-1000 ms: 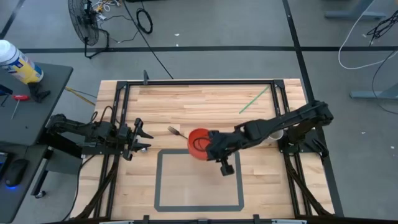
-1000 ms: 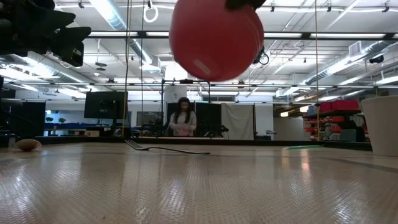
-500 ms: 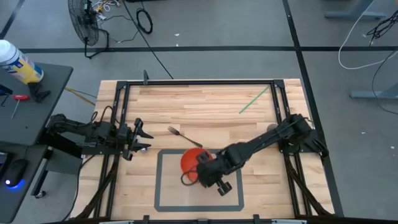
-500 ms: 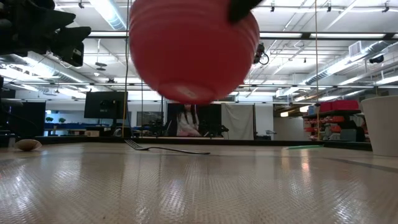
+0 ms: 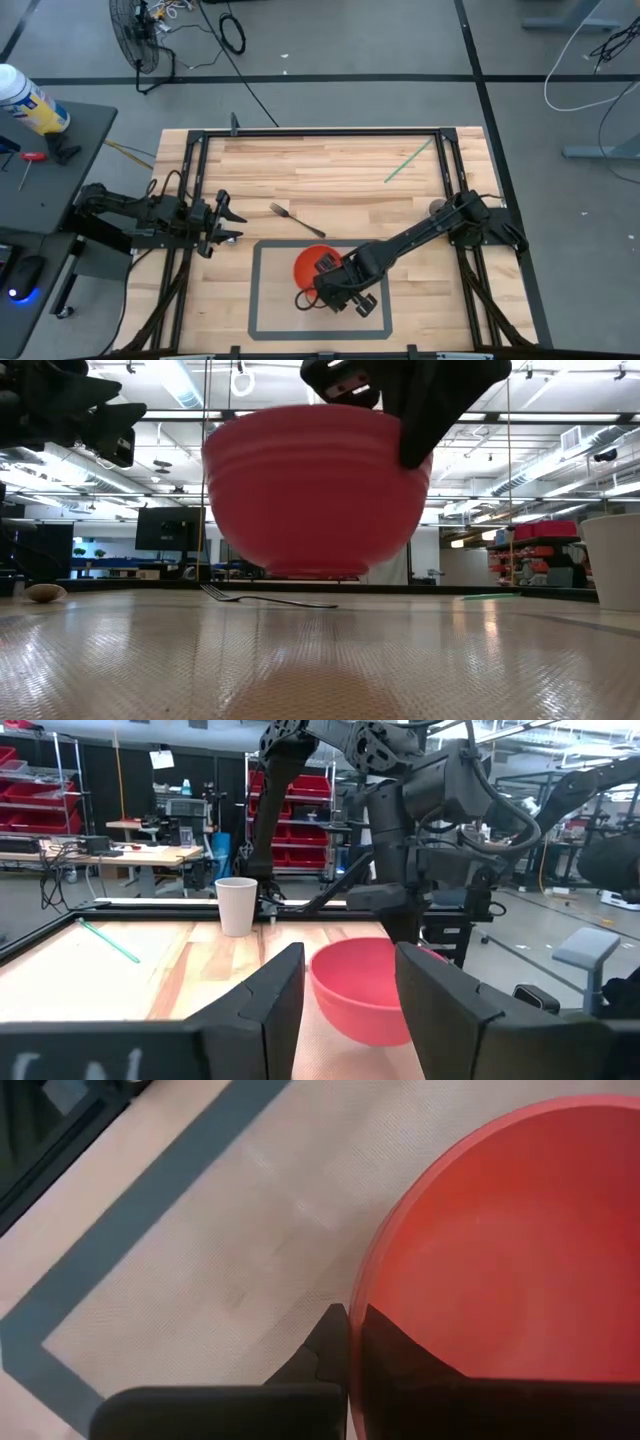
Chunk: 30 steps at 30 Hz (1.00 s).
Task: Pick & Place Utensil
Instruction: Put the orange bowl on the gray mat
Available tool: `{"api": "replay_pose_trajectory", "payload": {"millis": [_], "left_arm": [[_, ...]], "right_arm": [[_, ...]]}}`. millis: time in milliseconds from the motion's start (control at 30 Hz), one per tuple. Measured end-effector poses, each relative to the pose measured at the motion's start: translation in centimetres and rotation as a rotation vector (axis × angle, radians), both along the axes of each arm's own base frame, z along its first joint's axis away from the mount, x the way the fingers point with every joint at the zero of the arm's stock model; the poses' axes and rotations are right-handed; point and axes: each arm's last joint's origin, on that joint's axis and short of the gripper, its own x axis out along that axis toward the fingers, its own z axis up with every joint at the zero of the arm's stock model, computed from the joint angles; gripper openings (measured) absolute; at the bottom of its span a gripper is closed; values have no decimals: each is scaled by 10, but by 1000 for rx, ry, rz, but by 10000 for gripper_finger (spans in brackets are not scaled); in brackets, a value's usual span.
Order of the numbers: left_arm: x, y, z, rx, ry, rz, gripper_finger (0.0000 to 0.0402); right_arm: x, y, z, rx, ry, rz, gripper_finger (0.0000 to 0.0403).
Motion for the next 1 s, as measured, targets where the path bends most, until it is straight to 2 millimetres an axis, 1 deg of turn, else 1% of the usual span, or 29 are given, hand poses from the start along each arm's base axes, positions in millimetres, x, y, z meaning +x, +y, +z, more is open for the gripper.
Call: {"api": "replay_pose_trajectory", "payload": {"millis": [167,333,567,667,867,1000], "left_arm": [[0,0,0,0,0,0,163],[0,0,0,0,0,0,163],[0,0,0,0,0,0,163],[0,0,0,0,0,0,163],[0,0,0,0,0,0,163],[0,0,0,0,0,0,163]], "right_arm": [[1,0,1,-1,-19,18,1],[3,1,1,19,-34,-10,1],[3,1,1,12,-35,-15,2],[2,4,1,18,-33,-3,2],[-5,17,2,18,-36,66,2],[-8,23,2,-7,-63,172,2]]}}
